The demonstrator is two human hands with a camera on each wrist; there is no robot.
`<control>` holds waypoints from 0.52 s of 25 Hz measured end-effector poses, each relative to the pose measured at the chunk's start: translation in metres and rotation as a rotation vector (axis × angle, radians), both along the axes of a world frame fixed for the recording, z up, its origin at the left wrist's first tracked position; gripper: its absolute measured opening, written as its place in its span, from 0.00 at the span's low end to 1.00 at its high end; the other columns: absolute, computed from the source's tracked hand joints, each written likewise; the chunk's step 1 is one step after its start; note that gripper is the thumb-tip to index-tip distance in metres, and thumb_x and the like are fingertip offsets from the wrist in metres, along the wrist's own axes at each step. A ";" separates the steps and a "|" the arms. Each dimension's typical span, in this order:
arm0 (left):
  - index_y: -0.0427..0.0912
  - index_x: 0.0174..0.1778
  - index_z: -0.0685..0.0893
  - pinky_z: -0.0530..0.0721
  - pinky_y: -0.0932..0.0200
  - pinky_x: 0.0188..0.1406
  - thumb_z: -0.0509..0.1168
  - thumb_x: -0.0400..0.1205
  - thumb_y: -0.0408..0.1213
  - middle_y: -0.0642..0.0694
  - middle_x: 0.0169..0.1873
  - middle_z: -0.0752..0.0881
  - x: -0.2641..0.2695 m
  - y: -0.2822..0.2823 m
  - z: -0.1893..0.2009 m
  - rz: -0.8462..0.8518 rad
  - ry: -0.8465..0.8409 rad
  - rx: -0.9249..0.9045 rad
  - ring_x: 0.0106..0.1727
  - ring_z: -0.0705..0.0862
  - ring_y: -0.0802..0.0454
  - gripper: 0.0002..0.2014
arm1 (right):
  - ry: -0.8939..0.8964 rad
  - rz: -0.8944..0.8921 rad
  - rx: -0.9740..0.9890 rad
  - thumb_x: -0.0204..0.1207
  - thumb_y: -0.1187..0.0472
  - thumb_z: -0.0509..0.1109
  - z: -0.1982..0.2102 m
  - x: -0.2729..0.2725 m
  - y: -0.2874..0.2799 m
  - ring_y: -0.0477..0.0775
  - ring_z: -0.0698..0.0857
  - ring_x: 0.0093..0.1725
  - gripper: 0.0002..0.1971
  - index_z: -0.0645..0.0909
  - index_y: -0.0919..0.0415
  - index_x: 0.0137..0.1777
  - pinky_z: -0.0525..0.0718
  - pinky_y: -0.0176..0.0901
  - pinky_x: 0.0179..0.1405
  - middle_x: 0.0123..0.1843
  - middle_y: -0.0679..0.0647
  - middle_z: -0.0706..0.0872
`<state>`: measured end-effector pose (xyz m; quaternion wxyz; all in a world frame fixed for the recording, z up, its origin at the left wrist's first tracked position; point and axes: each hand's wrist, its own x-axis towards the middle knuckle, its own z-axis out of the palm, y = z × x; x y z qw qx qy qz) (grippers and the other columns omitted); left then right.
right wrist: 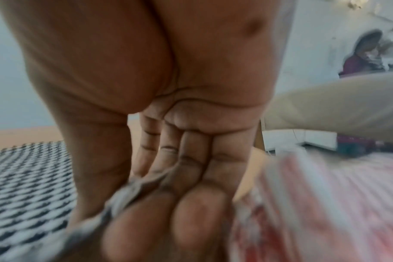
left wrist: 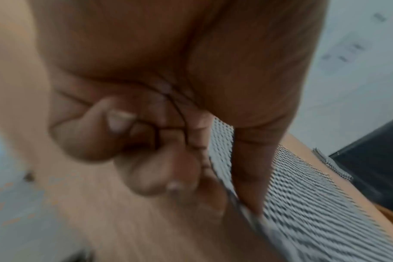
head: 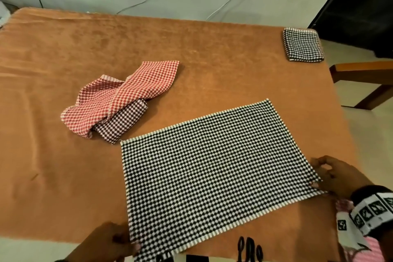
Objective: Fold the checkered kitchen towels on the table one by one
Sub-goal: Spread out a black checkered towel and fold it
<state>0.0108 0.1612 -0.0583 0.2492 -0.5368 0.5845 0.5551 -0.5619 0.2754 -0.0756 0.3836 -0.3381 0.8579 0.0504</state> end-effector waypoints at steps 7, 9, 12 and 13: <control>0.51 0.46 0.87 0.79 0.53 0.49 0.75 0.76 0.52 0.46 0.42 0.89 -0.019 -0.118 -0.024 0.327 -0.170 -0.723 0.47 0.86 0.44 0.11 | 0.208 0.051 -0.381 0.78 0.52 0.72 0.001 0.008 -0.132 0.64 0.85 0.55 0.19 0.80 0.56 0.66 0.82 0.50 0.55 0.59 0.61 0.88; 0.48 0.43 0.87 0.80 0.51 0.52 0.76 0.75 0.51 0.46 0.43 0.89 -0.035 -0.141 -0.039 0.404 -0.168 -0.743 0.50 0.86 0.42 0.11 | 0.177 0.029 -0.380 0.79 0.49 0.71 -0.006 0.015 -0.173 0.67 0.83 0.61 0.23 0.78 0.60 0.70 0.80 0.52 0.61 0.64 0.63 0.86; 0.47 0.37 0.89 0.81 0.51 0.51 0.78 0.74 0.49 0.47 0.40 0.90 -0.044 -0.150 -0.051 0.510 -0.156 -0.770 0.49 0.87 0.43 0.10 | 0.181 -0.017 -0.372 0.77 0.49 0.74 -0.016 0.028 -0.208 0.65 0.83 0.62 0.21 0.83 0.61 0.65 0.79 0.48 0.62 0.63 0.61 0.87; 0.47 0.35 0.89 0.81 0.52 0.50 0.78 0.73 0.48 0.47 0.39 0.90 -0.047 -0.150 -0.052 0.522 -0.144 -0.780 0.48 0.87 0.44 0.09 | 0.180 -0.037 -0.372 0.76 0.50 0.75 -0.018 0.030 -0.213 0.65 0.84 0.62 0.21 0.84 0.62 0.63 0.79 0.47 0.62 0.62 0.61 0.88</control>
